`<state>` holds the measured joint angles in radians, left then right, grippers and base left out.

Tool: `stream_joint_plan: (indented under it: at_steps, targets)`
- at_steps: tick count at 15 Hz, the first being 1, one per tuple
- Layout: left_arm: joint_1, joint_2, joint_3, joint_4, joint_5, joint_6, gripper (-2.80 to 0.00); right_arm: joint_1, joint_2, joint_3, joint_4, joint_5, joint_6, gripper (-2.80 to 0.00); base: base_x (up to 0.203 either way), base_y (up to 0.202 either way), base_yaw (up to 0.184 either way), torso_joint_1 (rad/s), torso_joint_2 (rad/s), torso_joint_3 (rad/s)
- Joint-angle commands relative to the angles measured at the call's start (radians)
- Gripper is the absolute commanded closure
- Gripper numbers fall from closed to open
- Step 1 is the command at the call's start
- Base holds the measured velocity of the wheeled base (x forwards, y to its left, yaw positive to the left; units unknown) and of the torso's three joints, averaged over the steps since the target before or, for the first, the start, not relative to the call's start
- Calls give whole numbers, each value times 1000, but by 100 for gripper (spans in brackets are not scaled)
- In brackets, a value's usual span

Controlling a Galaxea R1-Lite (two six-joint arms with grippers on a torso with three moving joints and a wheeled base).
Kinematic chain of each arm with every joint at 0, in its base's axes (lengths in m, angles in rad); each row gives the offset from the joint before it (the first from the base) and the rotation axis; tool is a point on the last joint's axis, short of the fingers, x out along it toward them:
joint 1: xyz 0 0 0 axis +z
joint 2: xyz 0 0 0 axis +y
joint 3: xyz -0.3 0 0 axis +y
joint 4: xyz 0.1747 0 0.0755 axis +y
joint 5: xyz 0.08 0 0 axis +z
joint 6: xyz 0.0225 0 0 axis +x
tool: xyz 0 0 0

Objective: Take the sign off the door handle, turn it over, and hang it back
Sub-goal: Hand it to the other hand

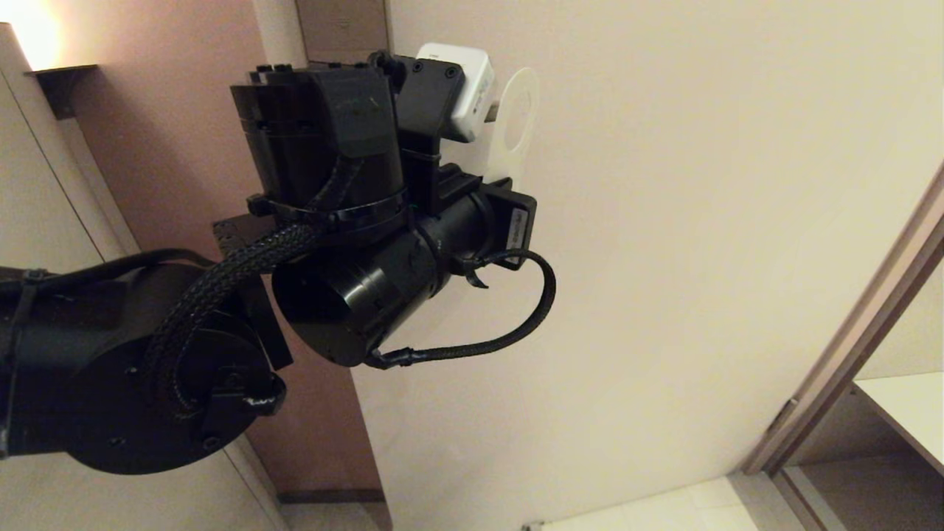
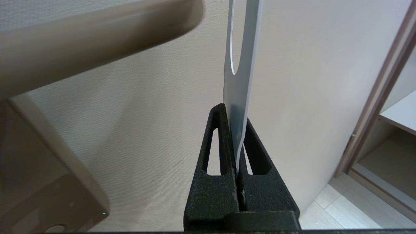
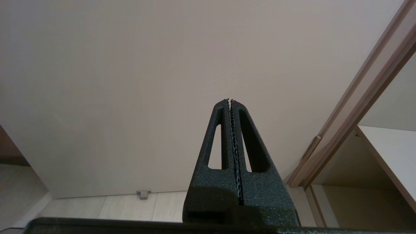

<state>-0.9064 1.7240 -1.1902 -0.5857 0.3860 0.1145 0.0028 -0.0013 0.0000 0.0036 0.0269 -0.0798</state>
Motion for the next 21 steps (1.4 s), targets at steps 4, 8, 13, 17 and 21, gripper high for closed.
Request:
stream_joint_plan:
  at_steps: [4, 8, 13, 17, 21]
  targets:
    - [-17, -1, 3, -5, 2, 1, 0, 0, 1, 0, 0, 1, -1, 0, 0, 0, 0, 0, 0, 0]
    - [-38, -1, 4, -4, 4, -1, 0, 0, 1, 0, -1, 1, 0, 0, 0, 0, 0, 0, 0, 0]
    - [-48, -4, 8, -5, 7, -1, 0, 0, 1, 0, -1, 1, -1, 0, 0, 0, 0, 0, 0, 0]
    - [-59, -26, 24, -5, 3, 1, 0, 0, 1, 0, -1, 1, -1, 0, 0, 0, 0, 0, 0, 0]
    - [-88, -79, 83, -5, -14, -2, 0, 0, 1, 0, 1, 1, 0, 0, 0, 0, 0, 0, 0, 0]
